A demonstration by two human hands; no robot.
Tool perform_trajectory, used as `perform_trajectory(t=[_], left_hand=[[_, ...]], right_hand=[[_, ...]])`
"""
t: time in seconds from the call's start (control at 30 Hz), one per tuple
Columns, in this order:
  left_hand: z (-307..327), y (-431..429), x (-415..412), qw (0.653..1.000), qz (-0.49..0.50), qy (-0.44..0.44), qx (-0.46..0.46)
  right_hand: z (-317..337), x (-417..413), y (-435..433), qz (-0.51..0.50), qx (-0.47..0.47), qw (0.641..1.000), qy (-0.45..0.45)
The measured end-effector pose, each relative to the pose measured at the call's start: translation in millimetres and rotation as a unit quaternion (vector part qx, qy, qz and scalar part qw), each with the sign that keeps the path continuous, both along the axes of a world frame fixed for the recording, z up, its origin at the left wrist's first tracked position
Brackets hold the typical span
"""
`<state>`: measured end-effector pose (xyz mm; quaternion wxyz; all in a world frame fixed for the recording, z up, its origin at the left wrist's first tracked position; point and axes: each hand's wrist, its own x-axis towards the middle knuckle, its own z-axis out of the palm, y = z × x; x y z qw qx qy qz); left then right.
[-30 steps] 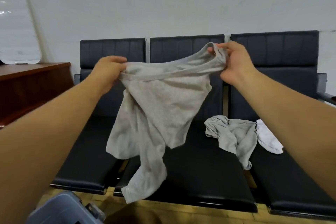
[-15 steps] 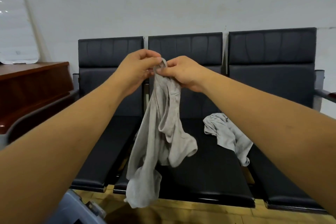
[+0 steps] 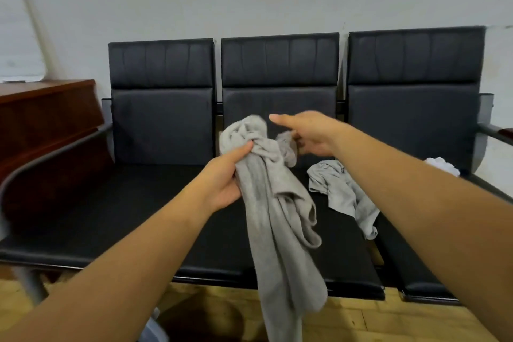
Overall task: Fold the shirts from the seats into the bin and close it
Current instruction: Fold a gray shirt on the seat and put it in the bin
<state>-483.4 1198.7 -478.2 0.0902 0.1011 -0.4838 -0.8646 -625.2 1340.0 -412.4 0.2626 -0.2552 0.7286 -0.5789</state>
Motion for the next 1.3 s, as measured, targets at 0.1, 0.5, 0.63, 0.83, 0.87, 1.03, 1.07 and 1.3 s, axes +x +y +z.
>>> perform_trajectory(t=[0.1, 0.5, 0.63, 0.83, 0.87, 1.03, 1.07, 1.3], left_hand=[[-3, -4, 2, 0.999, 0.027, 0.025, 0.037], [-62, 3, 16, 0.996, 0.068, -0.048, 0.023], [-66, -1, 19, 0.989, 0.090, -0.105, -0.062], [-78, -42, 39, 0.959, 0.163, -0.200, -0.118], [-79, -47, 43, 0.955, 0.161, -0.217, -0.120], [-89, -68, 53, 0.925, 0.150, -0.278, -0.211], [-92, -73, 53, 0.890, 0.148, -0.317, -0.294], [-100, -89, 56, 0.766, 0.185, -0.405, -0.464]], right_hand=[[-52, -6, 15, 0.023, 0.069, 0.993, -0.092], [-140, 34, 17, 0.024, 0.027, 0.977, 0.212], [-145, 27, 17, -0.026, 0.006, 0.983, 0.180], [-151, -15, 33, -0.160, -0.189, 0.937, -0.247], [-156, -18, 35, -0.172, -0.174, 0.934, -0.260], [-156, -21, 28, -0.231, -0.013, 0.971, -0.059], [-152, -21, 27, -0.246, 0.033, 0.968, 0.035], [-131, -21, 24, -0.243, 0.006, 0.957, -0.156]])
